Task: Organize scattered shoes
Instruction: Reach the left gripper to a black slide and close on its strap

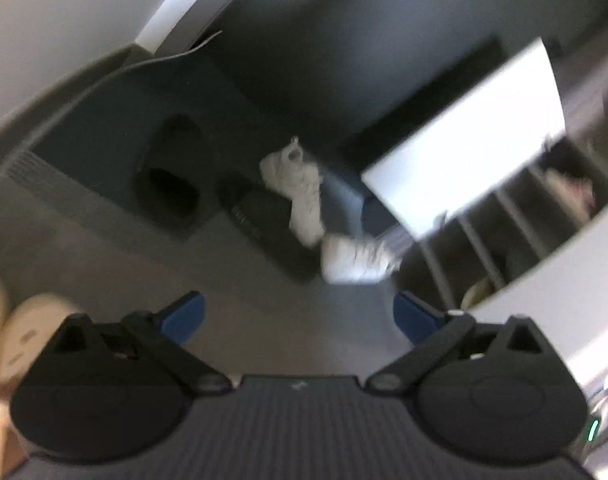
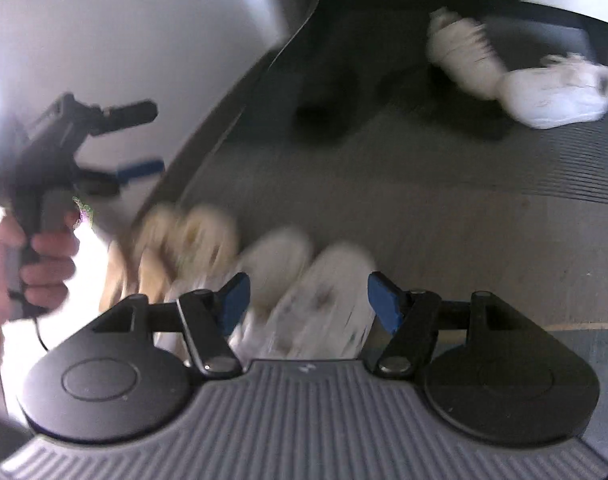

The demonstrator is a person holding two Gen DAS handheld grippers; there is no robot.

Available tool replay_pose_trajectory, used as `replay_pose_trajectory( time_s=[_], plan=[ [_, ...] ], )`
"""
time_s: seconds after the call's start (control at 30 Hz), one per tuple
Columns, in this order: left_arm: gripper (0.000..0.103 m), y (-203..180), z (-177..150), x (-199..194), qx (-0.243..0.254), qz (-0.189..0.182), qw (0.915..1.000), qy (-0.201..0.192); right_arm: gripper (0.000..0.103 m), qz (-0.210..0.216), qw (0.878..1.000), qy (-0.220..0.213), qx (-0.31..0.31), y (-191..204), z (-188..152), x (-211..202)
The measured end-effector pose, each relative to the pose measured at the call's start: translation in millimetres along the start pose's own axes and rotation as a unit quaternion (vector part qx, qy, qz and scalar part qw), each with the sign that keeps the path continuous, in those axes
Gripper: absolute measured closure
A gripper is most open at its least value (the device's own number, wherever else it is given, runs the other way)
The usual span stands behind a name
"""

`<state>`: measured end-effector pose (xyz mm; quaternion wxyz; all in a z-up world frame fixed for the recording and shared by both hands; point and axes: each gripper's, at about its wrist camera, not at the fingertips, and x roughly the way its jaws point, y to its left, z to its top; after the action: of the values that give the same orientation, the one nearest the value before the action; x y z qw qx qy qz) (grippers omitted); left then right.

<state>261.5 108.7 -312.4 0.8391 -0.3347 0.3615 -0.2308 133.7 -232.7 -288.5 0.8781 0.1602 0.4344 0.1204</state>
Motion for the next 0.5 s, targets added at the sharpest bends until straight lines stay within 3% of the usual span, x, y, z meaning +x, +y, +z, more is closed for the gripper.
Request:
replay_pose_trajectory(
  time_s=[0.1,0.17,0.27,0.33,0.4,0.5],
  plan=[
    [0.001,15,24,50,-0.009,0.027,0.9988,-0.04,0.036,0.002,0.997,-0.006,0.073,-23,-1,6],
    [0.0,21,33,84,0.017,0.026,0.9985,-0.046,0.035,0.002,0.995,-0.002,0.104,-38,-3,11],
    [0.0,45,42,128,-0.046,-0.017,0.9988,-0.004,0.035,-0.015,0.995,0.007,0.102,-49,-2,21],
    [0.0,72,43,158,-0.125,-0.036,0.9916,0.003,0.035,-0.019,0.991,0.02,0.129,-64,1,36],
    [0.0,96,41,182,-0.182,-0.02,0.983,-0.018,0.035,-0.019,0.988,0.028,0.152,-75,2,49],
    [0.001,114,45,205,-0.199,-0.01,0.9793,-0.032,0.036,-0.01,0.985,0.036,0.166,-84,2,67]
  ],
)
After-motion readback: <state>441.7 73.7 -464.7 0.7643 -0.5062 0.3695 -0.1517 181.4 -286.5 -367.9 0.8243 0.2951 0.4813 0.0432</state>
